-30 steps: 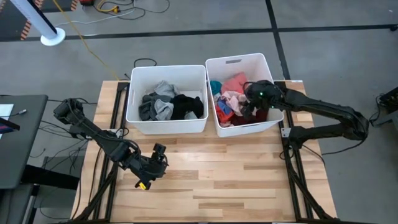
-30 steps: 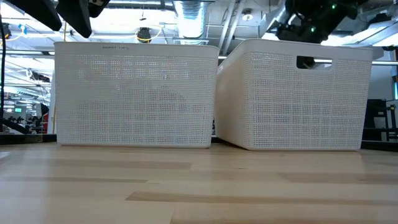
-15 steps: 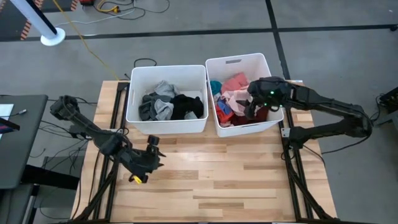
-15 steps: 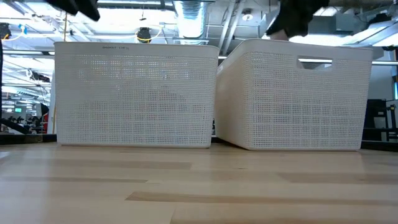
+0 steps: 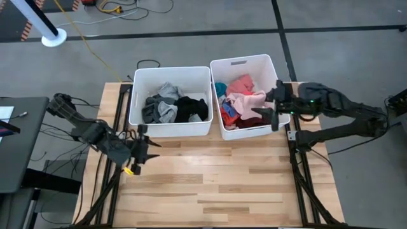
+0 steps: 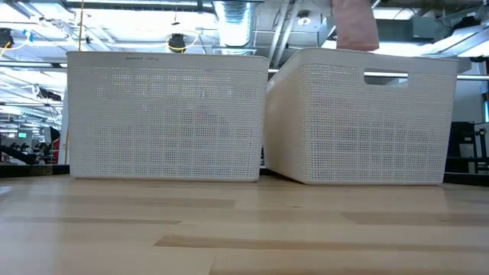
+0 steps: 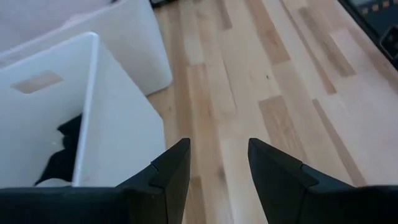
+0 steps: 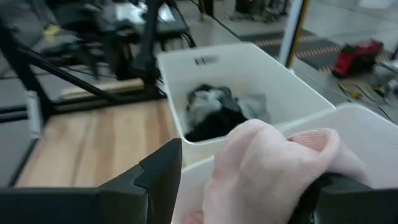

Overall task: Sort clothes
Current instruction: Put the pink sock into the right white laundry organizer

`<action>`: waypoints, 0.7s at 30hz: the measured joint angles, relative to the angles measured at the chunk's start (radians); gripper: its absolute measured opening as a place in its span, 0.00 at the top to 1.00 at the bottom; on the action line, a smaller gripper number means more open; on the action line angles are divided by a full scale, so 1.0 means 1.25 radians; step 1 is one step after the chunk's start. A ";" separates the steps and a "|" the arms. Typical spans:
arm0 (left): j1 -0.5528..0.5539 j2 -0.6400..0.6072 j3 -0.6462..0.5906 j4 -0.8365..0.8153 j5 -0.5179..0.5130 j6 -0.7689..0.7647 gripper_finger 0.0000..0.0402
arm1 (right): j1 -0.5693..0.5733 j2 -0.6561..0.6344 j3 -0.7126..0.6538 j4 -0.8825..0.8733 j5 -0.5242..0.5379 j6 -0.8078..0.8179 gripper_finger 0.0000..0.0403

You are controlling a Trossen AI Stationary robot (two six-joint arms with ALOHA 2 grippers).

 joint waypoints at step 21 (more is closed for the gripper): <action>0.000 -0.071 0.000 -0.003 -0.026 0.032 0.61 | -0.184 0.158 0.000 -0.202 0.034 0.031 0.42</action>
